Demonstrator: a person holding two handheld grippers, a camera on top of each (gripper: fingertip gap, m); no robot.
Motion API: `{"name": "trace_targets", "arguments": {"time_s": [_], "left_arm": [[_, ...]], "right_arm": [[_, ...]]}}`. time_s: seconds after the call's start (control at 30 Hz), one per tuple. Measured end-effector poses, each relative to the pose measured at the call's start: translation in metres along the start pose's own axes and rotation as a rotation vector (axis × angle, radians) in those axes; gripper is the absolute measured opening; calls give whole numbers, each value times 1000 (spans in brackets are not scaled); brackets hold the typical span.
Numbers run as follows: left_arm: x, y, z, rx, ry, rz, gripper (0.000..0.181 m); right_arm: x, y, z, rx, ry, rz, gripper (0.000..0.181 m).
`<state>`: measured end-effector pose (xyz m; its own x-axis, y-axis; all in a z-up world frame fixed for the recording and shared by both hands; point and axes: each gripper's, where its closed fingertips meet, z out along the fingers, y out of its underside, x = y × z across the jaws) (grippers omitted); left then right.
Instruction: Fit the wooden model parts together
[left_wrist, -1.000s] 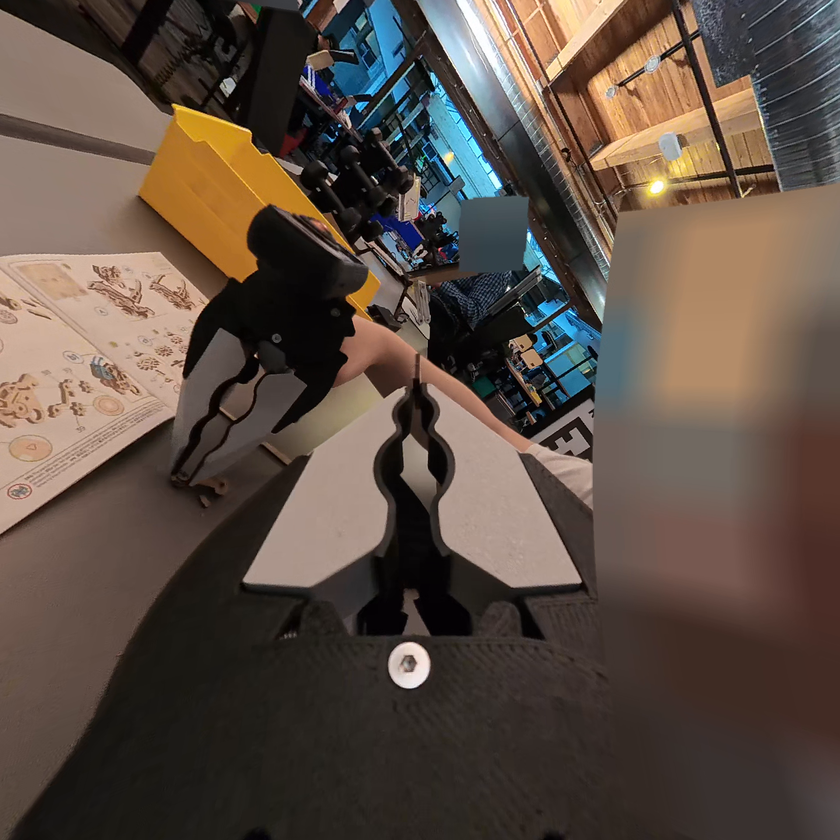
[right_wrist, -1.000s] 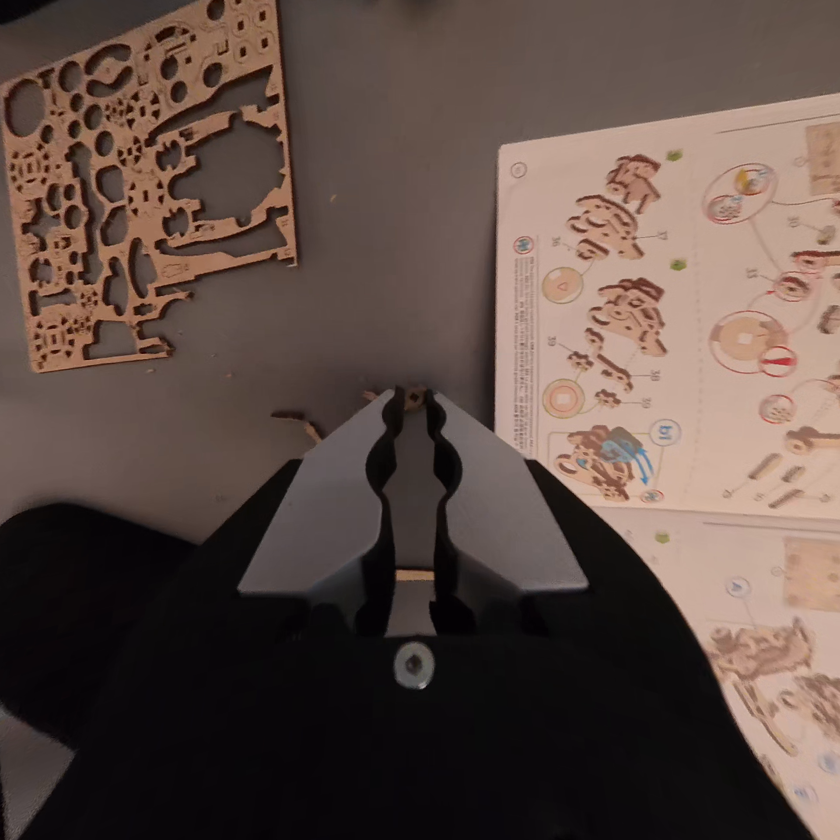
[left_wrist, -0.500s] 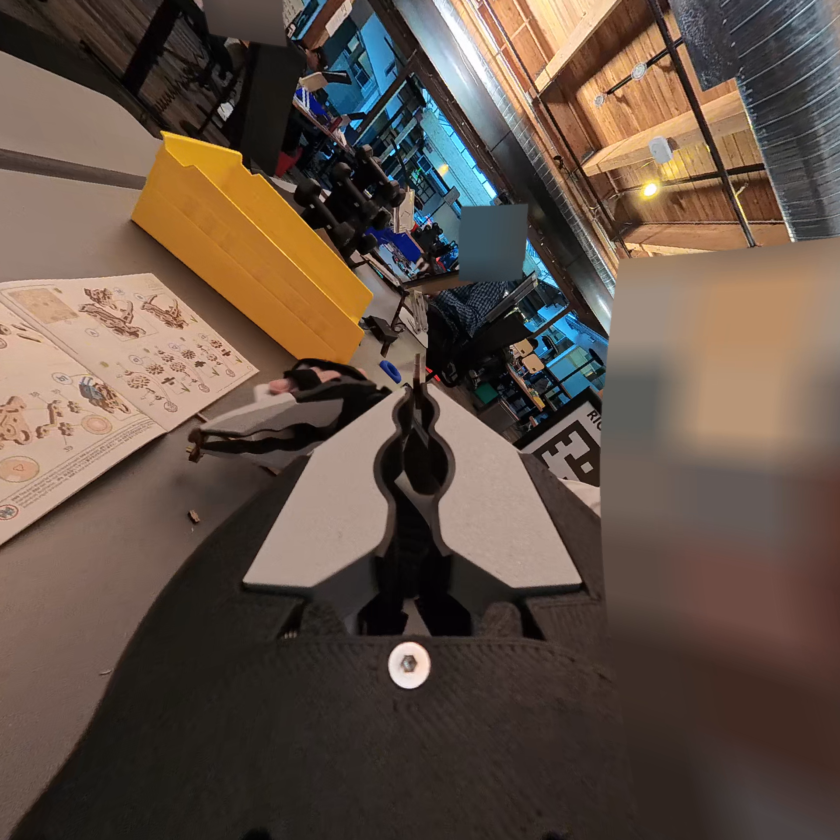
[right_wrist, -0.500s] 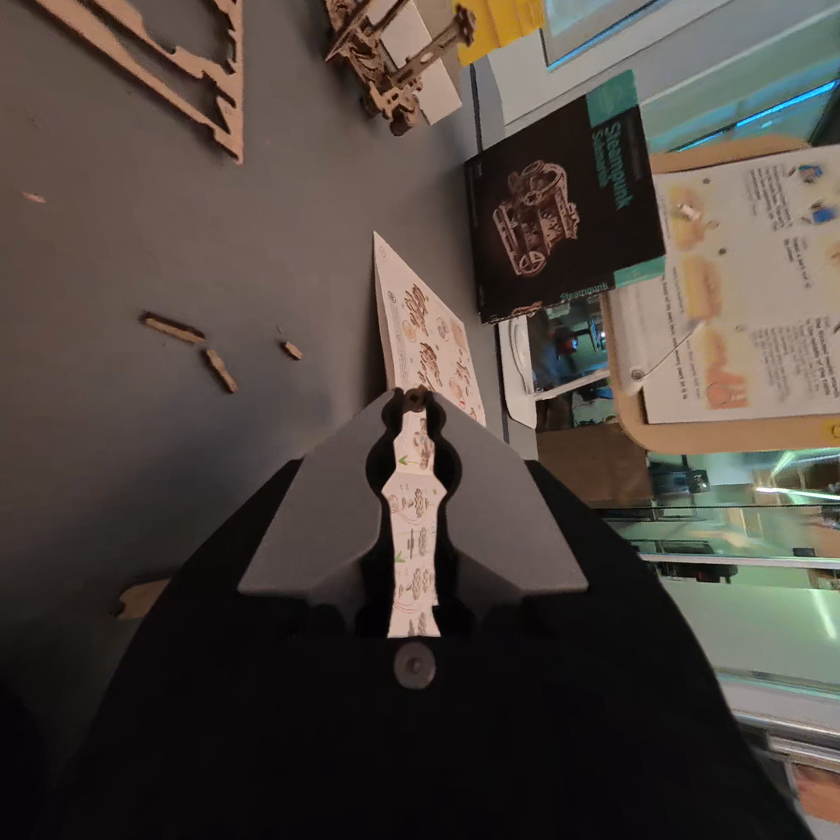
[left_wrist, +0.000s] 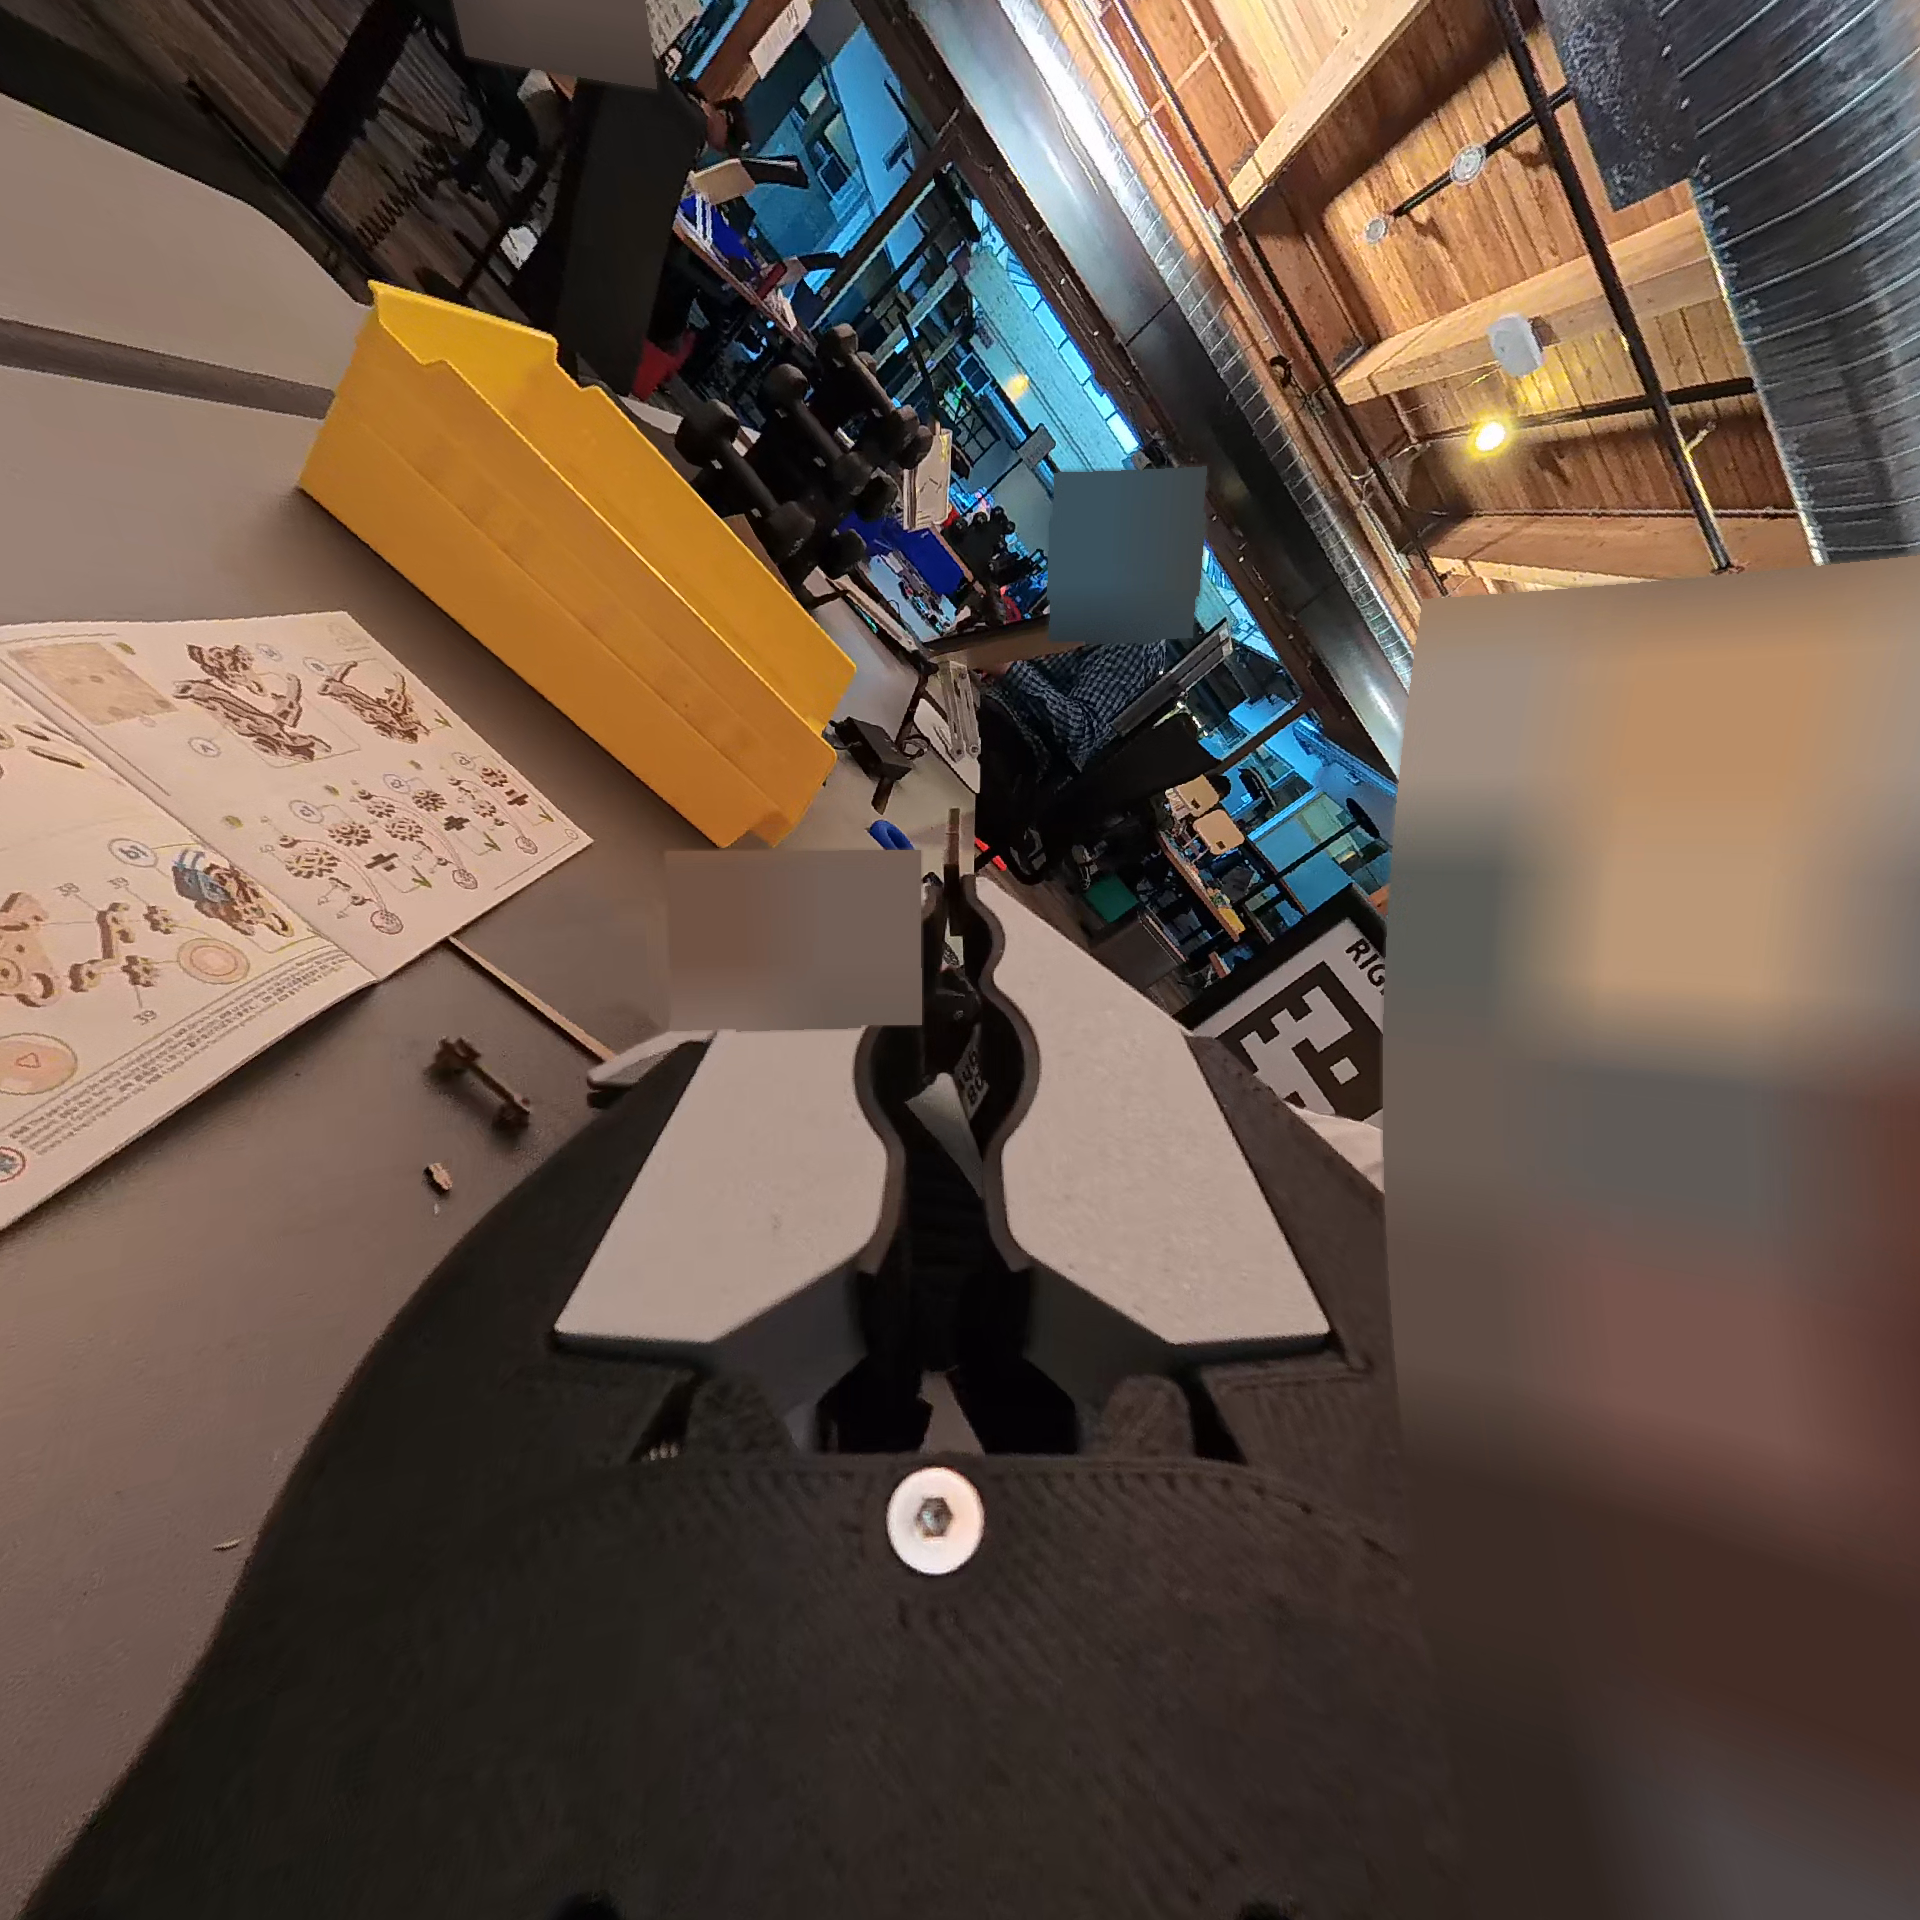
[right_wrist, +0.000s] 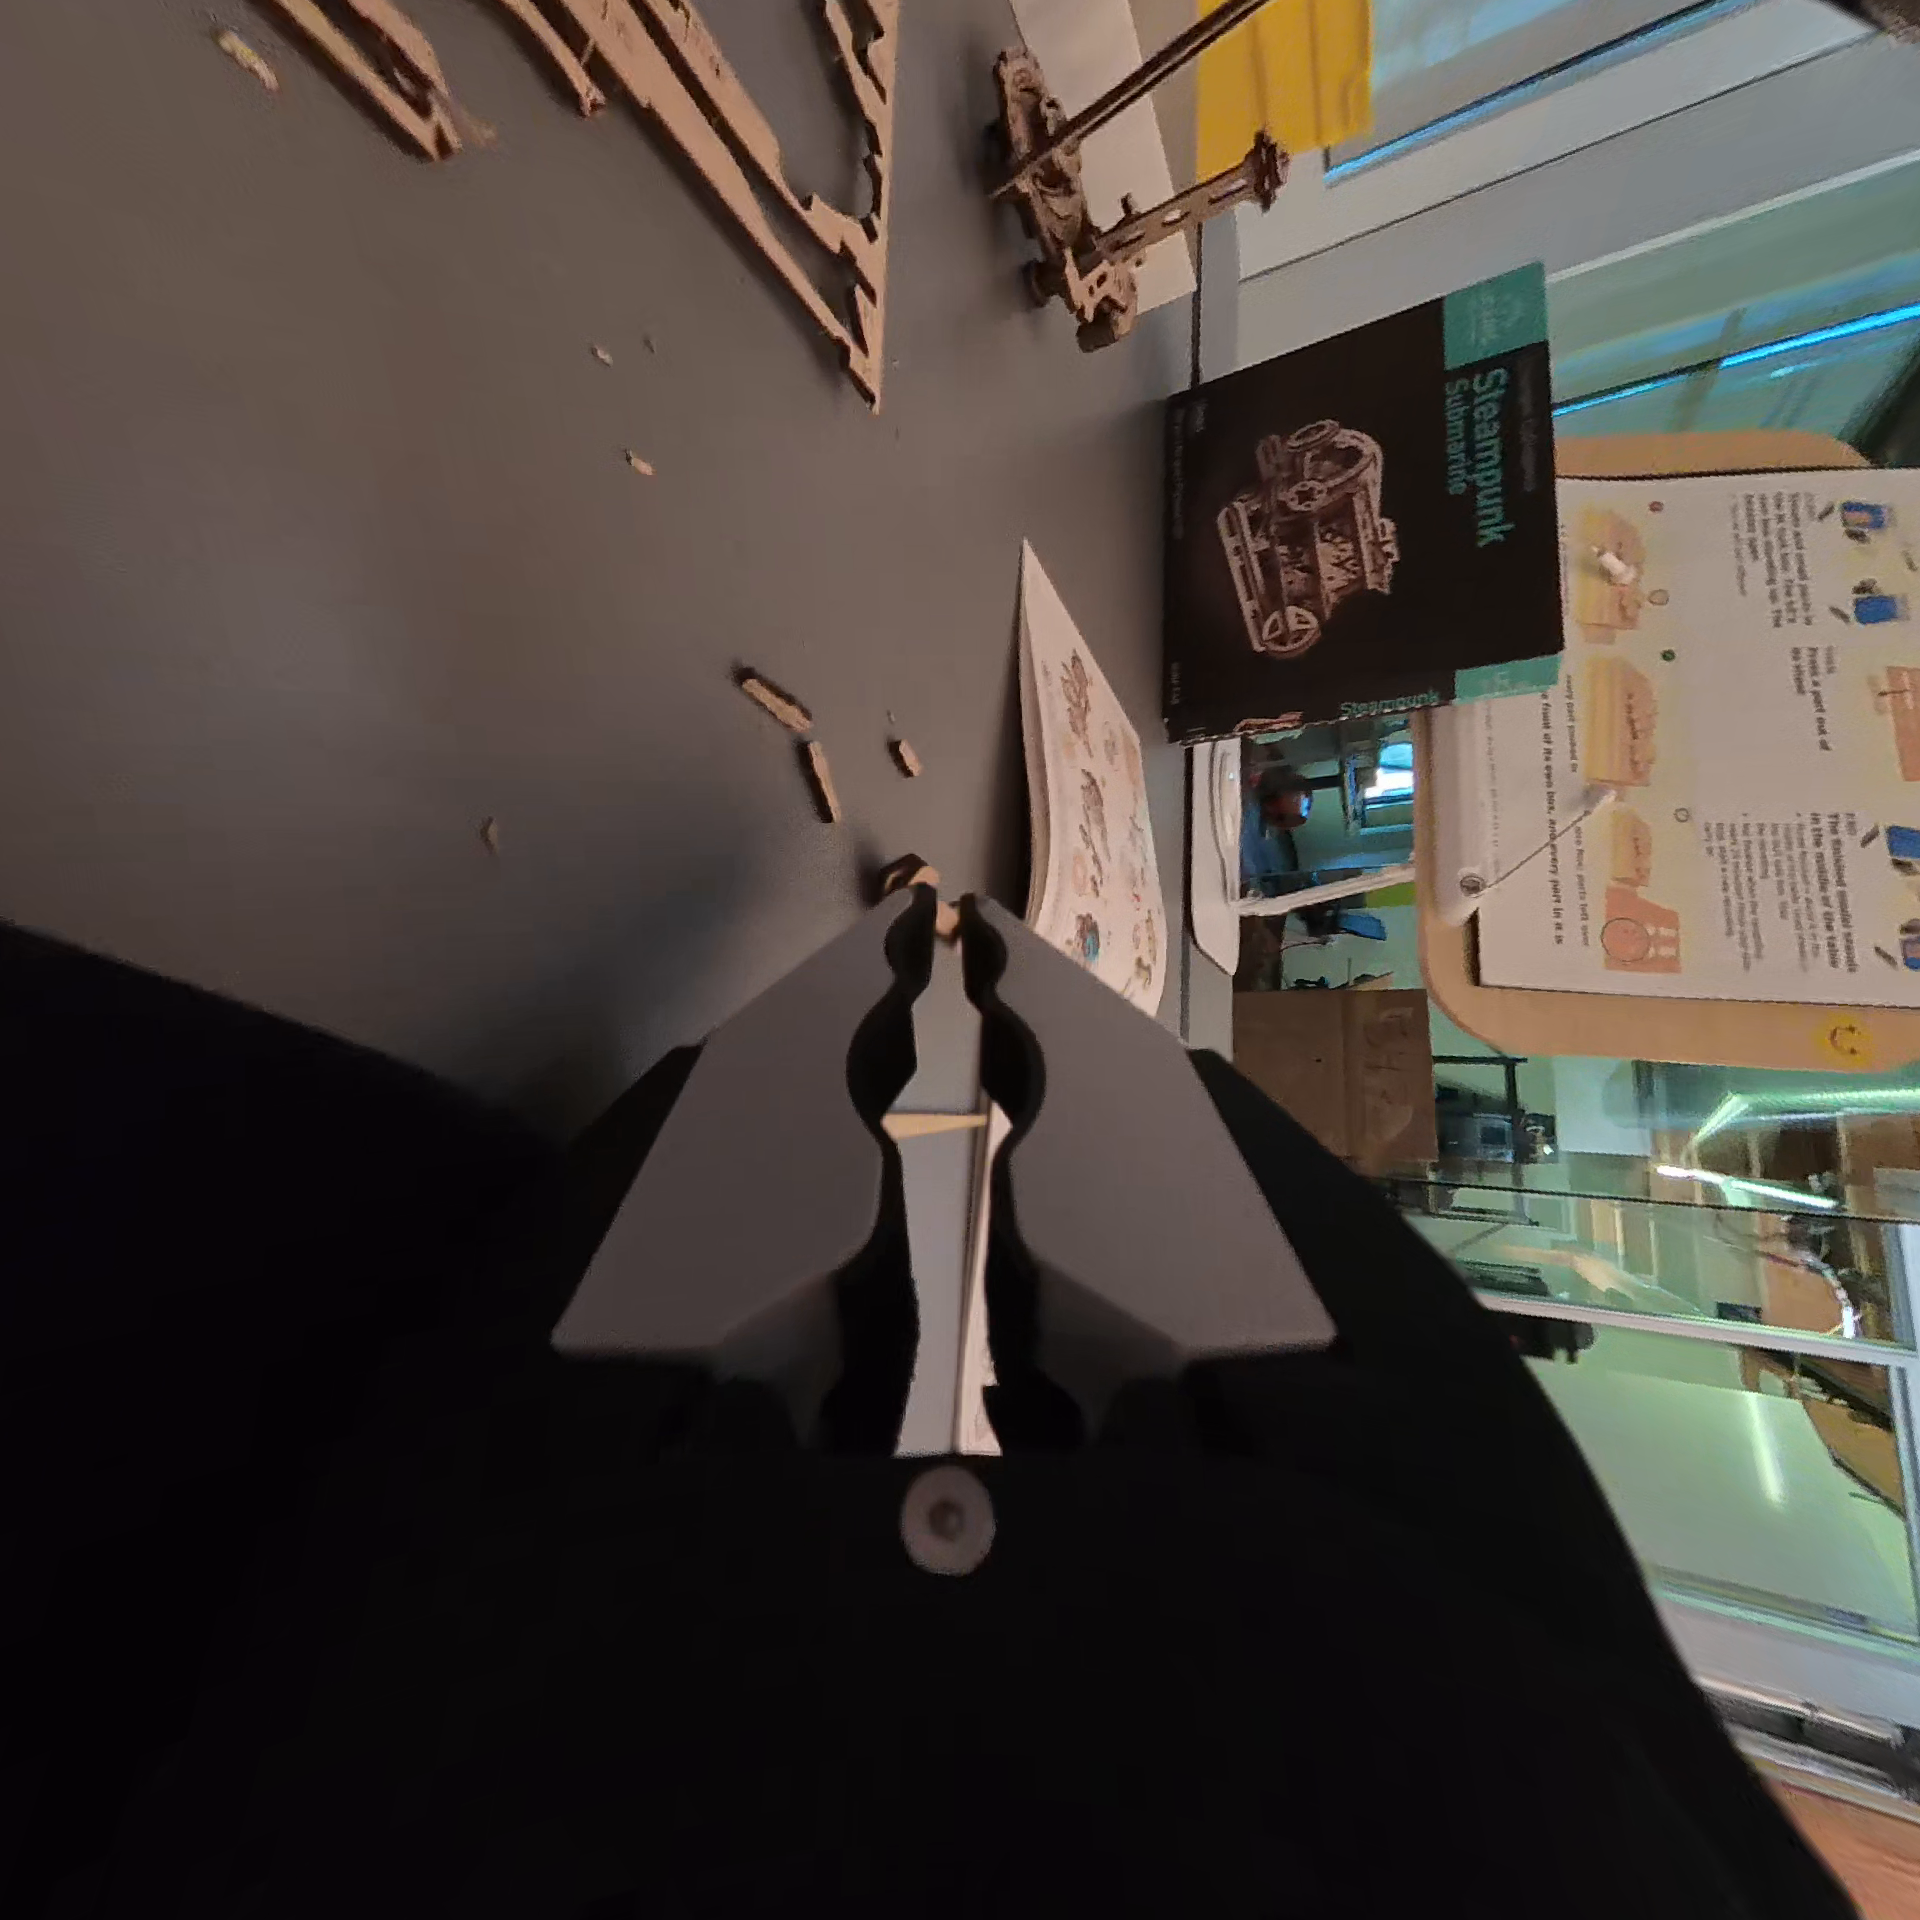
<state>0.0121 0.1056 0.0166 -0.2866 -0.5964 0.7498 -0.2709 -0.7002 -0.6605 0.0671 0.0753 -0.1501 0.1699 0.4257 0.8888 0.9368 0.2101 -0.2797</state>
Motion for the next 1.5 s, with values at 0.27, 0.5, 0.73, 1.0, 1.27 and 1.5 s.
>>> {"name": "trace_targets", "arguments": {"time_s": [0.27,0.5,0.73,1.0,1.27,1.5], "left_arm": [[3,3,3,-11,11,0,0],[3,3,2,-7,5,1,0],[-5,4,2,-14,8,-26,0],[-17,10,5,-36,-41,0,0],[-70,50,9,-157,-255,-1,0],[-115,84,8,-300,-433,-98,0]], "right_arm": [[12,12,-2,-5,-279,474,26],[5,13,12,-250,-308,826,35],[-2,13,19,-313,-152,861,25],[-7,26,24,-379,-184,843,8],[11,35,-6,-286,-217,974,8],[28,33,-23,-146,-235,1064,8]]}}
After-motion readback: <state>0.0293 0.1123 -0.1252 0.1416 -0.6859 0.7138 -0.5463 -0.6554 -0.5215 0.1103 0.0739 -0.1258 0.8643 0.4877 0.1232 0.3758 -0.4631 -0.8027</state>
